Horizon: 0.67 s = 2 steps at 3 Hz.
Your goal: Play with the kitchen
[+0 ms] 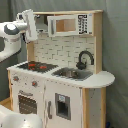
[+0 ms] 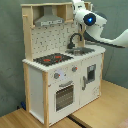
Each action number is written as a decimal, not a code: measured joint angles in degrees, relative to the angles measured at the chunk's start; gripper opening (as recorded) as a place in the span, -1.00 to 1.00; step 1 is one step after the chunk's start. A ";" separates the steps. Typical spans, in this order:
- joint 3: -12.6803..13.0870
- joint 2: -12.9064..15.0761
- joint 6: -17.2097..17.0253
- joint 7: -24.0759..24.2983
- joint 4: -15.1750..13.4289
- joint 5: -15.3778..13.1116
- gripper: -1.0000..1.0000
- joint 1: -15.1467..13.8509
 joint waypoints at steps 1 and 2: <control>1.69 0.47 5.18 -0.14 1.69 0.20 1.00 -0.15; 2.83 -0.27 2.90 -2.15 6.42 -0.01 1.00 1.39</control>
